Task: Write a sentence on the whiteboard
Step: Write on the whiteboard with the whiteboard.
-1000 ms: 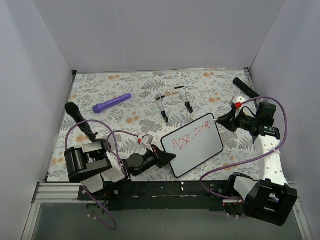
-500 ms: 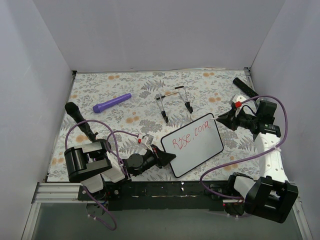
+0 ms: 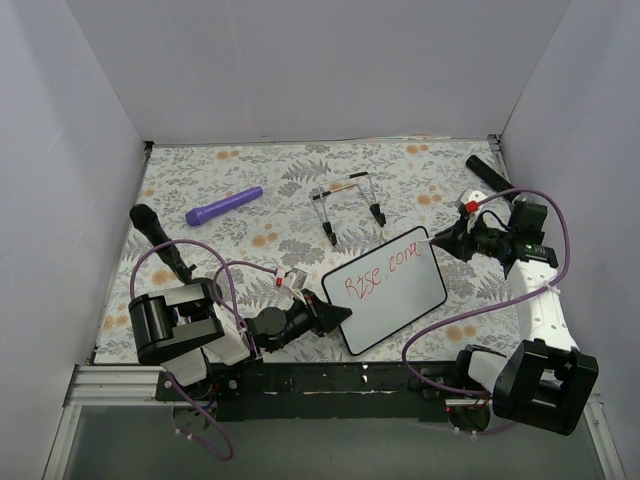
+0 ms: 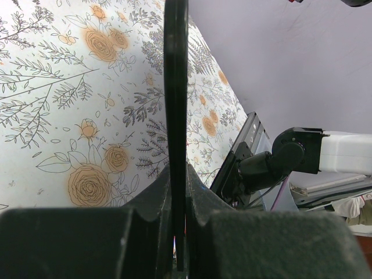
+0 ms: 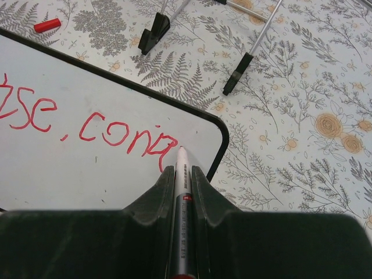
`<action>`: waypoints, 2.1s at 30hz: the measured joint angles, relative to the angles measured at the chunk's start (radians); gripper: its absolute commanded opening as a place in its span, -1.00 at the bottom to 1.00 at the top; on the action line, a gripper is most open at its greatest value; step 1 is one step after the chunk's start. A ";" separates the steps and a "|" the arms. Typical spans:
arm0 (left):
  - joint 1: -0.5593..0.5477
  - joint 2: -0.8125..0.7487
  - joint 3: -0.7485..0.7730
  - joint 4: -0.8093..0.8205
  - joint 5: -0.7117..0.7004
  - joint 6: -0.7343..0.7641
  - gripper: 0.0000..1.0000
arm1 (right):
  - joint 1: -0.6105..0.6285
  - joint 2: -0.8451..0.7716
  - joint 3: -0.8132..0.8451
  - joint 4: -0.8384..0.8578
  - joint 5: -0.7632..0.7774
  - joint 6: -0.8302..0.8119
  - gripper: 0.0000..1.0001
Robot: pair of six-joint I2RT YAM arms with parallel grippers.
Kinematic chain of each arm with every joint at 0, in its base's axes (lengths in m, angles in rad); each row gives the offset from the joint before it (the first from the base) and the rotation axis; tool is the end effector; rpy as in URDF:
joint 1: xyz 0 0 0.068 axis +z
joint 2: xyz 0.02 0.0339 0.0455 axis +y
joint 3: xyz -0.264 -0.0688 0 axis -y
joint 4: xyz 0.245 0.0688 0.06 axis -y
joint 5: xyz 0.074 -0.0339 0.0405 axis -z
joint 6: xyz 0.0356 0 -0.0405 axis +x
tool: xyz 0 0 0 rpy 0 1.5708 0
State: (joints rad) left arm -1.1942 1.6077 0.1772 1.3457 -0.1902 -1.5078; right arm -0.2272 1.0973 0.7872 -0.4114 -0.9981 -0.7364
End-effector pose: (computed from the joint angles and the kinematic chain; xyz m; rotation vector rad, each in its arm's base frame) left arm 0.0916 -0.2132 0.1339 -0.4934 1.9801 -1.7802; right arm 0.2223 -0.0207 0.2692 -0.9395 1.7353 0.5240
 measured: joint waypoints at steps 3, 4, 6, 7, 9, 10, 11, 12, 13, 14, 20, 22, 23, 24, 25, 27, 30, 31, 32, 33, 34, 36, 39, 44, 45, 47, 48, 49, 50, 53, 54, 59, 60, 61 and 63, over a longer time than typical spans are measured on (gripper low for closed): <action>0.001 0.001 0.000 0.000 0.000 0.000 -1.00 | 0.010 0.005 0.000 0.013 0.009 0.004 -0.97; 0.001 0.001 0.000 0.000 0.001 0.000 -1.00 | 0.014 0.005 0.000 0.018 0.010 0.005 -0.97; 0.001 0.002 0.000 0.000 0.002 0.000 -1.00 | 0.023 0.006 -0.001 0.026 0.017 0.008 -0.97; 0.001 0.002 0.000 0.000 0.002 0.000 -1.00 | 0.028 0.007 -0.001 0.028 0.021 0.009 -0.97; 0.001 0.002 0.000 0.001 0.002 0.000 -1.00 | 0.034 0.011 -0.002 0.031 0.029 0.011 -0.97; 0.001 0.002 0.000 0.001 0.003 -0.002 -1.00 | 0.038 0.012 -0.003 0.034 0.031 0.012 -0.97; 0.001 0.002 0.000 0.000 0.003 -0.005 -1.00 | 0.039 0.013 -0.006 0.037 0.032 0.013 -0.97; 0.001 0.002 0.000 0.000 0.002 -0.007 -1.00 | 0.040 0.014 -0.008 0.039 0.032 0.013 -0.97; 0.001 0.002 0.000 0.000 0.002 -0.009 -1.00 | 0.040 0.016 -0.010 0.040 0.032 0.013 -0.97; 0.001 0.002 0.000 0.000 0.002 -0.011 -1.00 | 0.040 0.018 -0.011 0.041 0.032 0.013 -0.97; 0.002 0.002 0.000 0.000 0.002 -0.018 -1.00 | 0.040 0.023 -0.013 0.035 0.036 -0.001 -0.97; 0.002 0.002 0.000 0.000 0.002 -0.019 -1.00 | 0.040 0.023 -0.013 0.024 0.039 -0.008 -0.97; 0.002 0.002 0.000 0.000 0.002 -0.019 -1.00 | 0.040 0.023 -0.013 0.018 0.040 -0.011 -0.97; 0.002 0.002 0.000 0.000 0.002 -0.019 -1.00 | 0.040 0.023 -0.013 0.010 0.042 -0.019 -0.97; 0.002 0.002 0.000 0.000 0.002 -0.020 -1.00 | 0.040 0.023 -0.013 0.003 0.043 -0.026 -0.97; 0.002 0.002 0.000 0.000 0.002 -0.023 -1.00 | 0.040 0.023 -0.013 -0.011 0.047 -0.037 -0.97; 0.002 0.002 0.000 0.000 0.002 -0.026 -1.00 | 0.040 0.023 -0.013 -0.024 0.051 -0.050 -0.97; 0.002 0.002 0.000 0.000 0.002 -0.027 -1.00 | 0.040 0.023 -0.013 -0.027 0.054 -0.051 -0.97; 0.002 0.002 0.000 0.000 0.002 -0.027 -1.00 | 0.040 0.023 -0.013 -0.029 0.055 -0.052 -0.97; 0.002 0.002 0.000 0.000 0.002 -0.027 -1.00 | 0.040 0.023 -0.013 -0.029 0.056 -0.052 -0.97; 0.002 0.002 0.000 0.000 0.002 -0.027 -1.00 | 0.040 0.023 -0.013 -0.029 0.056 -0.052 -0.97; 0.002 0.002 0.000 0.000 0.002 -0.028 -1.00 | 0.040 0.023 -0.013 -0.029 0.059 -0.051 -0.97; 0.002 0.003 0.000 0.000 0.002 -0.030 -1.00 | 0.040 0.022 -0.013 -0.028 0.065 -0.043 -0.97; 0.002 0.005 0.000 0.000 0.002 -0.031 -1.00 | 0.040 0.022 -0.013 -0.010 0.080 -0.017 -0.97; 0.002 0.005 0.000 0.000 0.002 -0.031 -1.00 | 0.040 0.022 -0.013 -0.003 0.082 -0.011 -0.97; 0.002 0.005 0.000 0.000 0.002 -0.031 -1.00 | 0.040 0.022 -0.013 0.006 0.085 0.001 -0.97; 0.002 0.005 0.000 0.000 0.002 -0.031 -1.00 | 0.040 0.022 -0.013 0.011 0.088 0.005 -0.97; 0.002 0.005 0.000 0.000 0.002 -0.031 -1.00 | 0.040 0.022 -0.013 0.019 0.090 0.008 -0.97; 0.002 0.006 0.000 0.000 0.002 -0.031 -1.00 | 0.040 0.022 -0.013 0.024 0.092 0.010 -0.97; 0.002 0.006 0.000 0.000 0.002 -0.031 -1.00 | 0.040 0.022 -0.013 0.035 0.096 0.026 -0.97; 0.002 0.007 0.000 0.001 0.002 -0.031 -1.00 | 0.040 0.022 -0.013 0.042 0.097 0.029 -0.97; 0.002 0.008 0.000 0.001 0.002 -0.031 -1.00 | 0.040 0.022 -0.013 0.073 0.099 0.050 -0.97; 0.002 0.008 0.000 0.001 0.003 -0.030 -1.00 | 0.040 0.022 -0.013 0.078 0.099 0.053 -0.97; 0.002 0.008 0.000 0.001 0.003 -0.030 -1.00 | 0.040 0.022 -0.013 0.079 0.099 0.055 -0.97; 0.002 0.008 0.000 0.001 0.003 -0.030 -1.00 | 0.040 0.022 -0.013 0.080 0.099 0.057 -0.97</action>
State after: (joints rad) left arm -1.1923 1.6157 0.1772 1.3464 -0.1875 -1.5379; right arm -0.1875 1.1194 0.7742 -0.3317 -0.8993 -0.6796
